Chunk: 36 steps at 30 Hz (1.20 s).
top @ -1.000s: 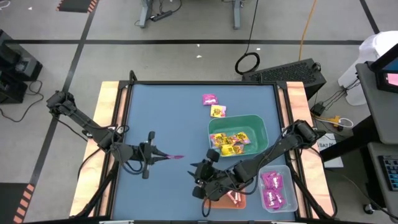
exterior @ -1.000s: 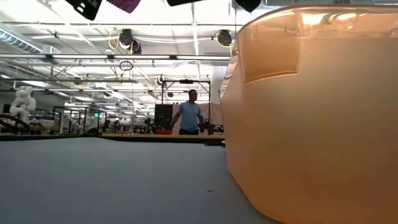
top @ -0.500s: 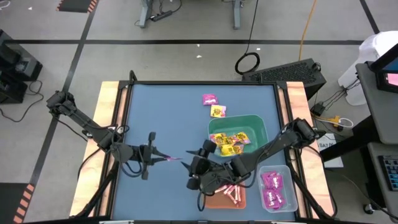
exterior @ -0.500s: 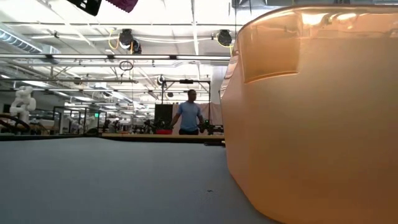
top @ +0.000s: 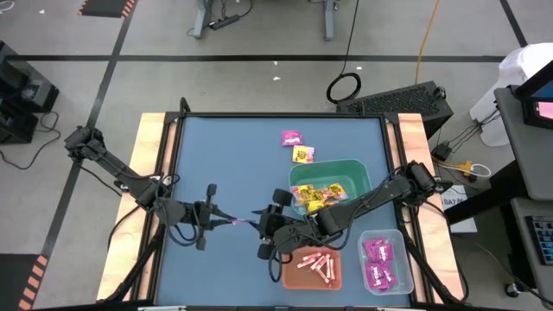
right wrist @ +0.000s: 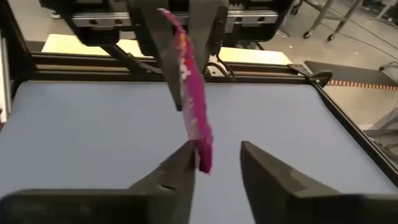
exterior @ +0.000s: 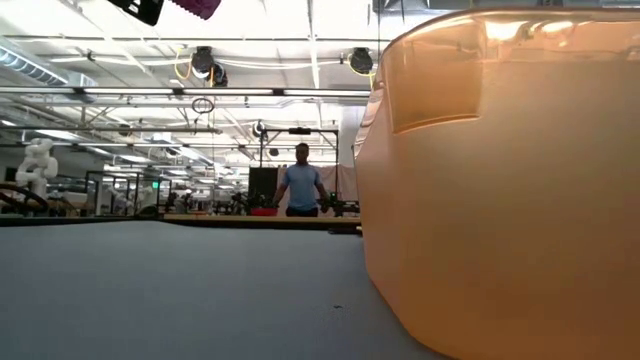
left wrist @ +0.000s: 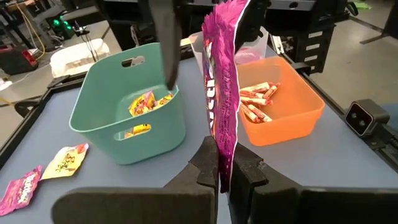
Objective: Sort candy
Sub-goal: Put the purple candy pack into the transparent bin
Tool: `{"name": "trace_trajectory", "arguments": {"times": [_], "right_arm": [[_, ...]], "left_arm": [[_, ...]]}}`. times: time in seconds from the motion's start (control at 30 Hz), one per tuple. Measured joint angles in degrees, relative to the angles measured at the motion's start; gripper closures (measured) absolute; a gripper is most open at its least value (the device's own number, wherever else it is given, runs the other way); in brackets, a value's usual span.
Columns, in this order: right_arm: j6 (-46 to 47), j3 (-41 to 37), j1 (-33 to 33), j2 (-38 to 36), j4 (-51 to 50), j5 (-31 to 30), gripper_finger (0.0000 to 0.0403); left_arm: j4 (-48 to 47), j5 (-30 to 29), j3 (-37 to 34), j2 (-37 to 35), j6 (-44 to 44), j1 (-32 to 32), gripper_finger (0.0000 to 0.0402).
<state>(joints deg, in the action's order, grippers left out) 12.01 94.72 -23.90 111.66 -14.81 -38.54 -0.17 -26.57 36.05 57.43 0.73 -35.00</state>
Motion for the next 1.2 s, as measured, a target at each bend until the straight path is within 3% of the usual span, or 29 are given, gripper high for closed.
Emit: {"name": "trace_trajectory", "arguments": {"times": [0.3,0.57,0.9,1.03,1.2], "right_arm": [[-1.4,0.0,-0.1,0.0,-0.3,2.8,0.0397],[-2.0,0.0,-0.4,0.0,-0.3,2.7,0.0401],[0.1,0.0,-3.4,-2.3,-2.8,2.3,0.0403],[7.7,0.0,-5.8,-4.8,-11.3,2.5,0.0403],[20.7,0.0,-10.6,-8.7,-23.7,2.8,0.0403]], "left_arm": [[-0.6,0.0,0.0,0.0,-1.9,0.0,0.0388],[-0.4,-0.5,0.0,0.0,-4.9,0.0,0.0368],[-0.3,-0.6,0.0,0.0,-6.4,0.0,0.0227],[-0.4,-0.6,0.0,0.0,-6.4,0.0,0.0194],[-0.1,0.2,0.0,0.6,-6.4,0.0,0.0185]]}}
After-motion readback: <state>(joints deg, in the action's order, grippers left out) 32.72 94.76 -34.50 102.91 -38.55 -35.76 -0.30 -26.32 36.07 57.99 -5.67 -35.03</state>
